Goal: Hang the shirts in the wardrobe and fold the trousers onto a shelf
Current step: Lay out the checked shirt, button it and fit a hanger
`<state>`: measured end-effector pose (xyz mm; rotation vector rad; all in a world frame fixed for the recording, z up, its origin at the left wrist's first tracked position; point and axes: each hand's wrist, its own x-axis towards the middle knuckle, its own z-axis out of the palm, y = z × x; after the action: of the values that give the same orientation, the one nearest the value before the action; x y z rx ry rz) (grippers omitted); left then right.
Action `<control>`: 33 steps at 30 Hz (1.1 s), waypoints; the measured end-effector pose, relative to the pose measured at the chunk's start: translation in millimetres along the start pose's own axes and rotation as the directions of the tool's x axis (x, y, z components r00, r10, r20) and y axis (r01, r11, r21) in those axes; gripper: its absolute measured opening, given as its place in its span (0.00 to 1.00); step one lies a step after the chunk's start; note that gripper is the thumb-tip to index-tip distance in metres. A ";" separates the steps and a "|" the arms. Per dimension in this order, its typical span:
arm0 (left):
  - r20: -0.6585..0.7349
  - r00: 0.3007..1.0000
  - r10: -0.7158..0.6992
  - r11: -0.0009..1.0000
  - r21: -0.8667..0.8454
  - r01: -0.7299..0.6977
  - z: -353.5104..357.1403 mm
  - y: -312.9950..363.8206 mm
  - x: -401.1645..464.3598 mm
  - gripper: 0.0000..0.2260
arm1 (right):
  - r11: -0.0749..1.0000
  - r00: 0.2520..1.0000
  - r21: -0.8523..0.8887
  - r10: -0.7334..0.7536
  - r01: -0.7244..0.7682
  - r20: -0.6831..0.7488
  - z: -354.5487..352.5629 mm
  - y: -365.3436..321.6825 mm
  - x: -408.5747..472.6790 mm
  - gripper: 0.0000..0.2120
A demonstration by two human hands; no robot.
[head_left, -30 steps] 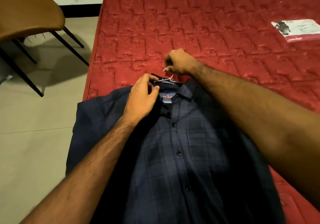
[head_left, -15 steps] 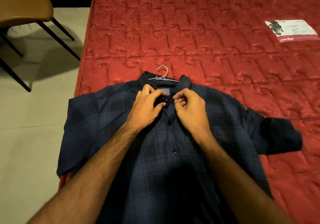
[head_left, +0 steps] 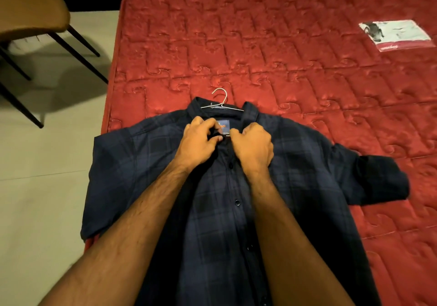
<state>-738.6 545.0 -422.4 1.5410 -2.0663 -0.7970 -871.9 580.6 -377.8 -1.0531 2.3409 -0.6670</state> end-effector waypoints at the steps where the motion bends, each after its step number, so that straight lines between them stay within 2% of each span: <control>1: 0.007 1.000 -0.025 0.999 -0.031 0.025 -1.6 2.0 1.9 0.05 | 0.990 0.999 0.129 0.045 -0.048 0.024 -3.4 4.0 2.2 0.12; 3: 0.033 0.996 -0.083 0.994 -0.071 0.085 -5.6 4.3 6.9 0.05 | 0.915 0.988 0.377 0.117 -0.146 0.098 -10.0 15.9 5.4 0.08; 5: 0.073 0.987 -0.142 0.985 -0.089 0.148 -8.0 4.5 11.3 0.06 | 0.812 0.971 0.538 0.145 -0.227 0.191 -15.3 30.6 3.3 0.05; 8: 0.115 0.967 -0.229 0.964 -0.112 0.241 -9.0 8.0 16.4 0.06 | 0.689 0.951 0.664 0.132 -0.291 0.279 -23.9 39.6 -3.5 0.06; 11: 0.133 0.921 -0.365 0.894 -0.225 0.387 -10.5 15.1 19.2 0.06 | 0.609 0.947 0.732 0.118 -0.307 0.299 -22.4 34.6 -5.1 0.06; 13: 0.132 0.906 -0.403 0.864 -0.272 0.424 -11.1 18.6 21.2 0.10 | 0.637 0.956 0.720 0.102 -0.276 0.276 -12.6 30.0 -4.8 0.08; 17: 0.116 0.882 -0.457 0.816 -0.339 0.467 -7.5 24.4 20.2 0.07 | 0.790 0.978 0.590 0.054 -0.165 0.201 13.8 23.0 -4.3 0.09; 21: 0.134 0.874 -0.468 0.773 -0.418 0.478 -3.7 23.4 18.9 0.07 | 0.821 0.986 0.550 0.086 -0.150 0.140 25.1 20.6 -7.7 0.05; 28: 0.158 0.859 -0.487 0.726 -0.473 0.499 2.8 14.7 17.5 0.07 | 0.770 0.989 0.621 0.122 -0.148 0.084 34.2 17.9 -17.1 0.05; 32: 0.204 0.861 -0.466 0.694 -0.520 0.498 0.5 18.1 19.4 0.08 | 0.705 0.987 0.691 0.093 -0.161 0.134 32.8 18.3 -17.4 0.01; 33: 0.213 0.861 -0.462 0.697 -0.513 0.501 0.0 18.3 19.7 0.09 | 0.692 0.986 0.704 0.080 -0.161 0.148 31.1 19.2 -17.5 0.05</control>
<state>-757.1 530.0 -409.9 1.7183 -1.2620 -1.5070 -853.3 598.3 -409.2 -0.5398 1.7550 -1.2939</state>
